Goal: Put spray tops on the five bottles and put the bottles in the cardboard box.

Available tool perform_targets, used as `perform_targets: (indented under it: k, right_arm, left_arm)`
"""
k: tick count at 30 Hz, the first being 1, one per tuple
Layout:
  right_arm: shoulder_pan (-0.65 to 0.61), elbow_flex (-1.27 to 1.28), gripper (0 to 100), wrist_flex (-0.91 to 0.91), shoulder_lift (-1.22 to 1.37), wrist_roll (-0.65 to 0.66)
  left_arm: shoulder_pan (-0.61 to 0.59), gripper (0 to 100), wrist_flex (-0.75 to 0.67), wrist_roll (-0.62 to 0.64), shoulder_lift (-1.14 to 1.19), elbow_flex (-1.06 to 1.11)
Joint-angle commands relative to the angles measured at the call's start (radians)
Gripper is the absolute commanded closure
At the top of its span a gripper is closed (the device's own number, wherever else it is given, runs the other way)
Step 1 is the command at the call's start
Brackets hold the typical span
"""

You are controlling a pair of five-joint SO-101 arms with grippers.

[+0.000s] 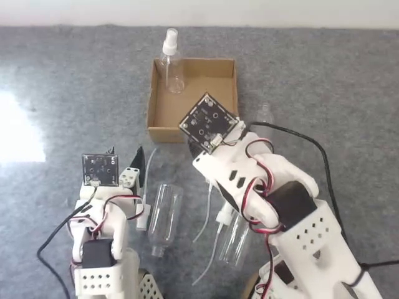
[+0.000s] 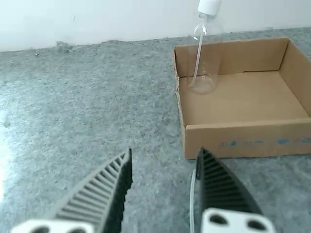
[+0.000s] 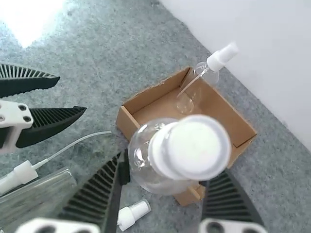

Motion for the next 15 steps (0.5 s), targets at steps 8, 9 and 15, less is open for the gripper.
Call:
perform_targets:
  k: [8, 9, 15]
  right_arm:
    - [0.010, -0.209, 86.7, -0.015, 0.182, 0.006]
    - [0.015, -0.224, 86.7, -0.015, 0.200, 0.006]
    - [0.082, -0.313, 86.7, -0.041, 0.318, 0.006]
  left_arm:
    - [-0.009, 79, -0.031, -0.012, -0.015, -0.012]
    - [-0.011, 79, -0.031, -0.012, -0.015, -0.013]
    - [-0.080, 80, -0.031, -0.011, -0.015, -0.028]
